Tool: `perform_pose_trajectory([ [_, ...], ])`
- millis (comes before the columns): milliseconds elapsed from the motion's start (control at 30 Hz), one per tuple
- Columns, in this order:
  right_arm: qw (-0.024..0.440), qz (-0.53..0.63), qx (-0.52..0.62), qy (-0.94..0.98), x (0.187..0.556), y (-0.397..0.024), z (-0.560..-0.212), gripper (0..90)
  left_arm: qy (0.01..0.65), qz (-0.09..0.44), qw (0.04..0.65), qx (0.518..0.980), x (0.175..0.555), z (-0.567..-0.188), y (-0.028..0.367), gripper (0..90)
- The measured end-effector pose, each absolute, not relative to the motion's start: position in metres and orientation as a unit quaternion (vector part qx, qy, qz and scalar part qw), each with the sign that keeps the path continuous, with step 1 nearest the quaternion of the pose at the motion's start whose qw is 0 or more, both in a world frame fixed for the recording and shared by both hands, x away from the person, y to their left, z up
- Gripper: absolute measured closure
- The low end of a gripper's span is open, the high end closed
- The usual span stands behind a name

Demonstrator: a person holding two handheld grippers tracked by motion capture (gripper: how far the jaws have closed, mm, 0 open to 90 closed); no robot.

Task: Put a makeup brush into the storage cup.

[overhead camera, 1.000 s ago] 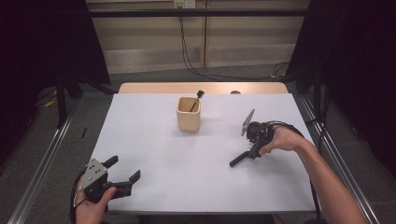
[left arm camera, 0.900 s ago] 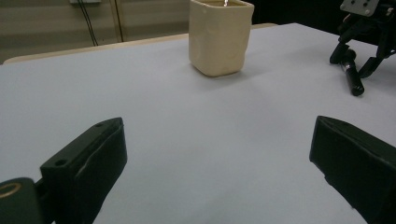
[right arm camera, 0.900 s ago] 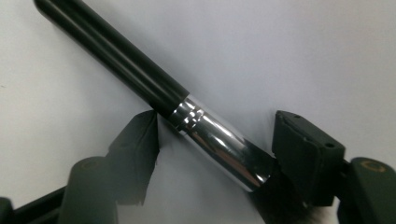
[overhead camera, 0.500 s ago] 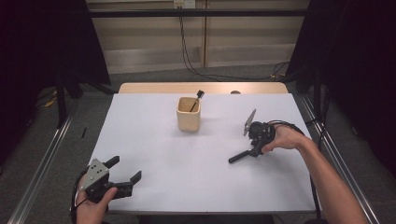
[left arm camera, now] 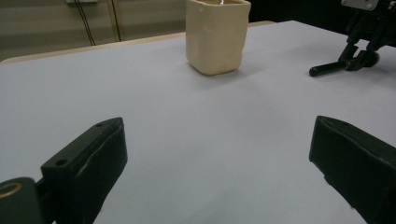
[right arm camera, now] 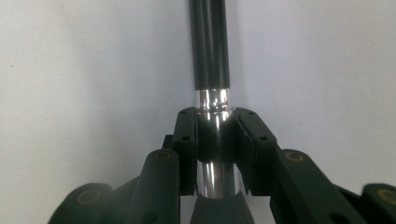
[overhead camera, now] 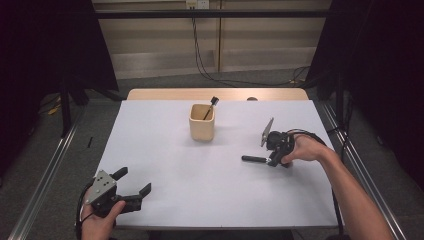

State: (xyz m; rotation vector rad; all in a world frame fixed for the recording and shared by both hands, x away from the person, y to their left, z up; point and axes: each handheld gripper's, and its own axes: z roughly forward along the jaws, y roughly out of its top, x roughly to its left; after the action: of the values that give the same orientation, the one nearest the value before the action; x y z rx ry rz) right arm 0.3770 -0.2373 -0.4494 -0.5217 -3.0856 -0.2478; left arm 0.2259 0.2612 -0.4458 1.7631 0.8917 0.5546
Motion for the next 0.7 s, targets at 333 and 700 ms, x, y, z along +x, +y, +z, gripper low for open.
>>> perform_pose_trajectory([
  [333,0.003,-0.079,-0.182,-0.980,0.377,-0.238,-0.448,71.9,0.374,0.232,0.519,0.733,0.226,-0.446,0.262,4.2],
  [700,-0.002,-0.124,-0.219,-0.968,0.374,-0.243,-0.437,71.9,0.377,0.233,0.520,0.730,0.225,-0.445,0.263,4.2],
])
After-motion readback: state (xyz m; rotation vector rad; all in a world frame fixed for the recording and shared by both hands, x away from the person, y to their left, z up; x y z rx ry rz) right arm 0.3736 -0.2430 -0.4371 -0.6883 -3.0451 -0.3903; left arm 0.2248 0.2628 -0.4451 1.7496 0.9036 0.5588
